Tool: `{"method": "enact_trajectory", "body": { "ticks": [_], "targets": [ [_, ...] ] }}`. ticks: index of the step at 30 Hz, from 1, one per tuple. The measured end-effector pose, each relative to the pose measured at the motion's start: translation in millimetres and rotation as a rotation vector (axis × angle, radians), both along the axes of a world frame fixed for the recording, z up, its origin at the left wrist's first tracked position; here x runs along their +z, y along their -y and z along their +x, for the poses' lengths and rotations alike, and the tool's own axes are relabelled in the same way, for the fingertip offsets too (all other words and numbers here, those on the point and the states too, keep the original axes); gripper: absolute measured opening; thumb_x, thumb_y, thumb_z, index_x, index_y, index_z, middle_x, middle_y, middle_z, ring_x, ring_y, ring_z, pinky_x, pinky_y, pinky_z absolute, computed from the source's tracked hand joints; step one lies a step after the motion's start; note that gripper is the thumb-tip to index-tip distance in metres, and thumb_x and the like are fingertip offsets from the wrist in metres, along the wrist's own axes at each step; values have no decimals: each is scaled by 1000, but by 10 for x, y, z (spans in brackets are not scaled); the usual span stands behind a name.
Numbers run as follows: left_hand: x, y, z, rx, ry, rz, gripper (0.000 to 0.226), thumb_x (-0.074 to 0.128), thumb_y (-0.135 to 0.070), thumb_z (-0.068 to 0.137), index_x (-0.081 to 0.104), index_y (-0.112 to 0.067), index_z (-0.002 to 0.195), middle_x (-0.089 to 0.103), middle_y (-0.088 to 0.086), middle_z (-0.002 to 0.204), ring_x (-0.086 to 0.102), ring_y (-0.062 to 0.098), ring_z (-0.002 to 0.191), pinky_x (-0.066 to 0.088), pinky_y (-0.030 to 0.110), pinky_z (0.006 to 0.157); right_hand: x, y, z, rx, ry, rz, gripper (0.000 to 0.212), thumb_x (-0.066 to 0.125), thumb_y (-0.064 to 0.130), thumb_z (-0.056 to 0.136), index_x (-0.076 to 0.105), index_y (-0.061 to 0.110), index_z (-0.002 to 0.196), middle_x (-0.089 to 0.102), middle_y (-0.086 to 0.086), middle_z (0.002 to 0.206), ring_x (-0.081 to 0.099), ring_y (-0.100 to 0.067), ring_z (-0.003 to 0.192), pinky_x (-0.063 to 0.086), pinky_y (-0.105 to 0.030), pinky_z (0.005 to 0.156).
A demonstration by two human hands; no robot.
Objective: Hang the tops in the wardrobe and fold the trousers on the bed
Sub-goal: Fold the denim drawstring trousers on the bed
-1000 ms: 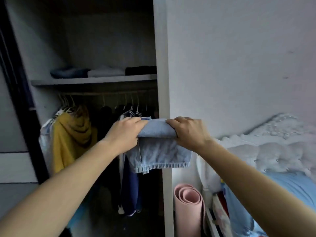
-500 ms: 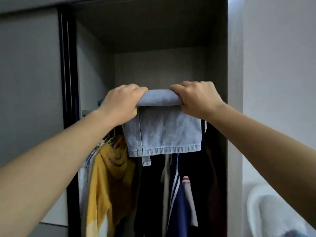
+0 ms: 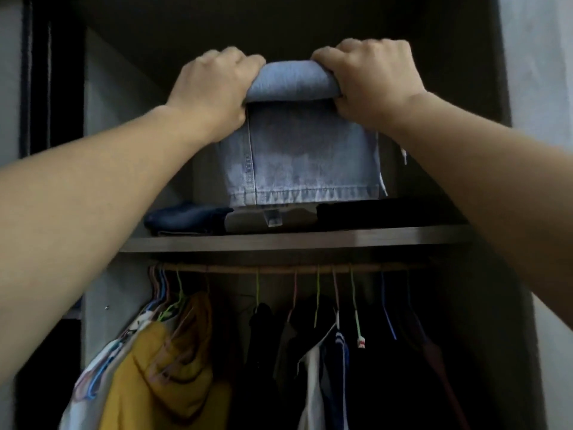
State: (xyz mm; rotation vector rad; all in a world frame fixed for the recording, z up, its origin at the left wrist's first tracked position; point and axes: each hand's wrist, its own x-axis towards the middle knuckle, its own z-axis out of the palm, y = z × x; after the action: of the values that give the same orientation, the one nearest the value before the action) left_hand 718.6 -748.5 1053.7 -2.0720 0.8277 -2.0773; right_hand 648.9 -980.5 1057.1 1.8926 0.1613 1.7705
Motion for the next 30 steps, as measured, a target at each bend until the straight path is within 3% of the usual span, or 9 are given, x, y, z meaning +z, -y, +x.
{"method": "enact_trajectory", "body": {
  "ticks": [6, 17, 30],
  "targets": [
    [33, 132, 818, 13, -32, 38, 57, 64, -8, 79, 48, -13, 133, 56, 19, 122, 55, 44, 103, 47, 54, 80, 26, 130, 881, 6, -29, -8, 44, 55, 32, 91, 48, 22, 133, 63, -12, 115, 63, -38, 97, 50, -46, 74],
    [124, -228, 2226, -41, -38, 8, 66, 59, -6, 82, 40, -11, 144, 51, 18, 132, 52, 45, 113, 47, 57, 89, 195, -302, 2016, -157, -14, -57, 47, 54, 25, 88, 48, 20, 134, 62, -12, 115, 63, -40, 96, 48, -45, 67],
    [377, -1103, 3692, 6, -91, -46, 68, 63, -7, 82, 37, -8, 144, 52, 21, 128, 52, 44, 110, 48, 55, 85, 560, -1341, 3393, -241, -94, -63, 47, 56, 18, 88, 46, 17, 134, 59, -15, 117, 62, -40, 100, 32, -39, 61]
  ]
}}
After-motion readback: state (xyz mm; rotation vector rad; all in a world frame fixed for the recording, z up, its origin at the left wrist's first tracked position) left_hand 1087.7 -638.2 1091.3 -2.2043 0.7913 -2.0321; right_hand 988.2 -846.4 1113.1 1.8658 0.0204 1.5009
